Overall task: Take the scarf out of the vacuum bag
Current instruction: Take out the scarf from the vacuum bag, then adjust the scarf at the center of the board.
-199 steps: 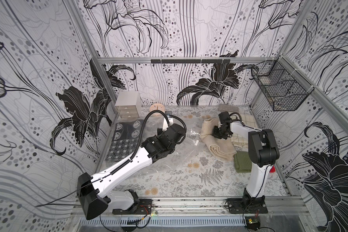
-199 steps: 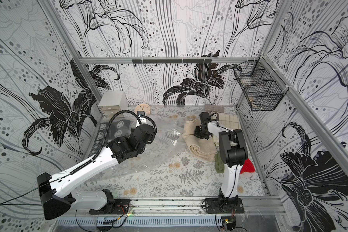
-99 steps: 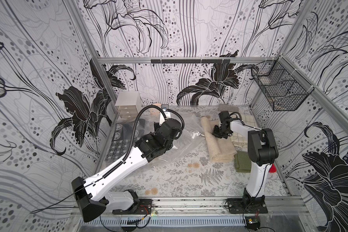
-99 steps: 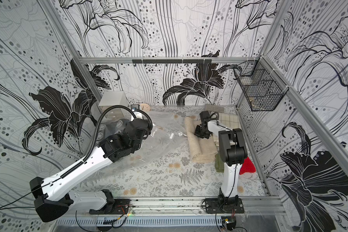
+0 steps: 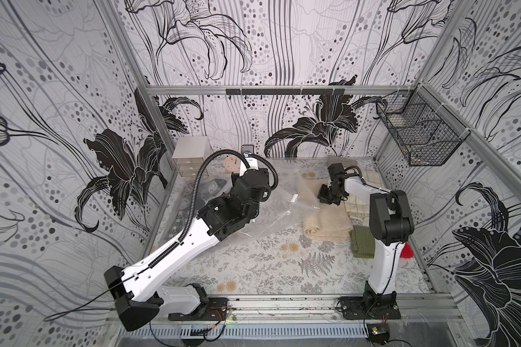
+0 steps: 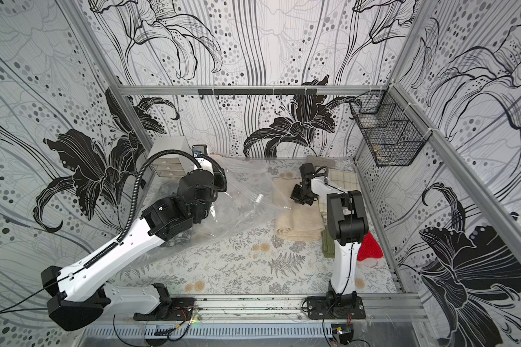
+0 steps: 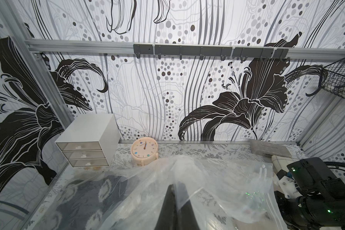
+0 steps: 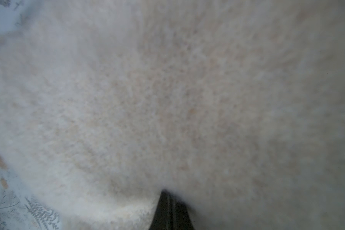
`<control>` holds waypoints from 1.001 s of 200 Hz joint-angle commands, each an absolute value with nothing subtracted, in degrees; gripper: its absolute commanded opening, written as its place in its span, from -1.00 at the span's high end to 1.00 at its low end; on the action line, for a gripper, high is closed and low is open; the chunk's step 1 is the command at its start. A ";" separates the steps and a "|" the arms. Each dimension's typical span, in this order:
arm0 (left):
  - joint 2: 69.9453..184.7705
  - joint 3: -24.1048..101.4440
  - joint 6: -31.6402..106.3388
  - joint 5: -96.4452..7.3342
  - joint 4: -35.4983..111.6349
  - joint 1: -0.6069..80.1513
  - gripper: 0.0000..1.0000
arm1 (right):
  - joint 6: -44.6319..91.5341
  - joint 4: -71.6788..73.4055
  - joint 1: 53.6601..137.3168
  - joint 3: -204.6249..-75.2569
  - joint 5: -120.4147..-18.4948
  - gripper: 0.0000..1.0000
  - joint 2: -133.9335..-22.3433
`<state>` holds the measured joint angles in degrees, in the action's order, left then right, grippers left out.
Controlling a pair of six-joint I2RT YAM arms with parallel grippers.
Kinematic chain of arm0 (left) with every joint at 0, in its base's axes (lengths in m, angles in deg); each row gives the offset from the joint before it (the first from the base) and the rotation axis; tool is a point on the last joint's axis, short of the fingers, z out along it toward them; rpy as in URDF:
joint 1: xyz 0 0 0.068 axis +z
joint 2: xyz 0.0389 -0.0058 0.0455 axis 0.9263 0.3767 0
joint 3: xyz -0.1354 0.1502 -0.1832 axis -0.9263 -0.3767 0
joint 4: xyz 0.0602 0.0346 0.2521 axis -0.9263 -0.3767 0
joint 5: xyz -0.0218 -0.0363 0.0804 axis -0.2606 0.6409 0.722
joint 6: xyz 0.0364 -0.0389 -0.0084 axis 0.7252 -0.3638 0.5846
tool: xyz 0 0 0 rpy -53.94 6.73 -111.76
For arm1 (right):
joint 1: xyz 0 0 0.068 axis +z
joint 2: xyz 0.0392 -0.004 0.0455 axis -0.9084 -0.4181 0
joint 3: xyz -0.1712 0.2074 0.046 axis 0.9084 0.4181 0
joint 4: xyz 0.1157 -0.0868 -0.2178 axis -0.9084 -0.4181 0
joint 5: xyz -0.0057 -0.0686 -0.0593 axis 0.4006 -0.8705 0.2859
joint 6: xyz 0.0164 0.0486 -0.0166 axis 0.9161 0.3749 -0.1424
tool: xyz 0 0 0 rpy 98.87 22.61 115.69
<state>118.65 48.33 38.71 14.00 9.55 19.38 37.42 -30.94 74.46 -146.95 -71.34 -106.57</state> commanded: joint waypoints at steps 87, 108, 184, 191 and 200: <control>123.74 47.59 36.75 10.79 13.40 19.07 1.00 | 32.56 -44.64 76.62 -135.16 -70.92 0.51 -91.31; 123.73 46.98 36.00 11.08 13.23 19.03 1.00 | 33.69 -43.02 78.05 -132.84 -66.76 0.46 -91.46; 121.90 45.04 34.39 11.62 12.29 19.03 1.00 | 36.47 -40.41 78.99 -136.51 -71.90 0.45 -98.73; 121.52 44.87 34.36 11.83 12.15 19.07 1.00 | 36.48 -40.52 78.94 -137.64 -72.20 0.45 -99.54; 121.16 44.59 34.35 12.11 12.02 19.01 1.00 | 36.26 -40.85 78.94 -139.28 -72.43 0.45 -100.83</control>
<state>123.24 45.66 35.19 10.98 10.60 19.05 35.43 -40.69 78.87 -135.61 -69.49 -97.11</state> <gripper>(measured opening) 0.049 0.275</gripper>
